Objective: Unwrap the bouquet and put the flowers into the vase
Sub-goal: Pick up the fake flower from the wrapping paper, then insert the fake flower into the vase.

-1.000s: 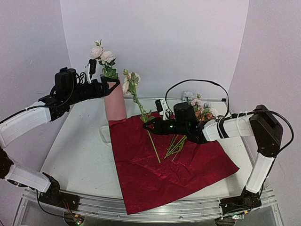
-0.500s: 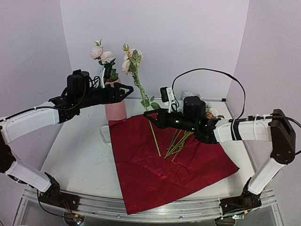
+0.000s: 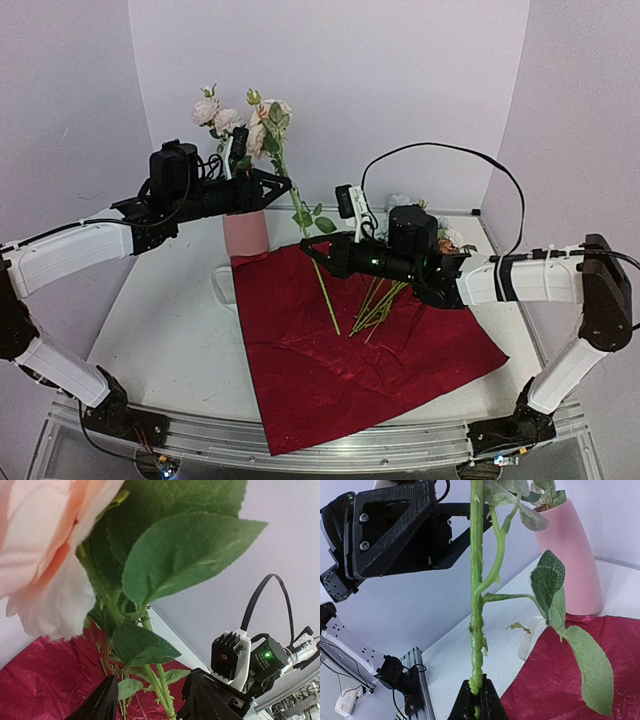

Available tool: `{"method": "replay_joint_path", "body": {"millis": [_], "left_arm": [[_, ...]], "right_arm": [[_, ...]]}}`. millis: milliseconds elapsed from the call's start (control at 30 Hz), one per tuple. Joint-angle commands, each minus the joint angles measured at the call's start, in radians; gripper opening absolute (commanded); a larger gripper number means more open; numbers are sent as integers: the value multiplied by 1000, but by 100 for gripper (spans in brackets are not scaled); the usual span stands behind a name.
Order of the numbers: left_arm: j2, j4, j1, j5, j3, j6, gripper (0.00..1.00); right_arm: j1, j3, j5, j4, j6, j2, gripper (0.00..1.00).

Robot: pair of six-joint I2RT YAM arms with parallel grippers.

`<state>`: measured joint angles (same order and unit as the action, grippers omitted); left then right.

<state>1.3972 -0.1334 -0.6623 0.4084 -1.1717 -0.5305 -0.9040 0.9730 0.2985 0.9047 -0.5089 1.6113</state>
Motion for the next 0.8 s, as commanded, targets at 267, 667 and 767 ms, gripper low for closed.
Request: {"method": "replay_joint_path", "body": {"millis": [267,667,767], "left_arm": [[-4,-93,-8,-25,-22,-55,53],[-24,-272,-8,-19,46,-147,58],[-20,-280,-9,-17,46,-150,55]], "right_arm": [[-13,44,-78,75,-7,-36,0],[-15,111,-66,132,-20,-5,0],[-18,117,-63,134,-18,-3,0]]}}
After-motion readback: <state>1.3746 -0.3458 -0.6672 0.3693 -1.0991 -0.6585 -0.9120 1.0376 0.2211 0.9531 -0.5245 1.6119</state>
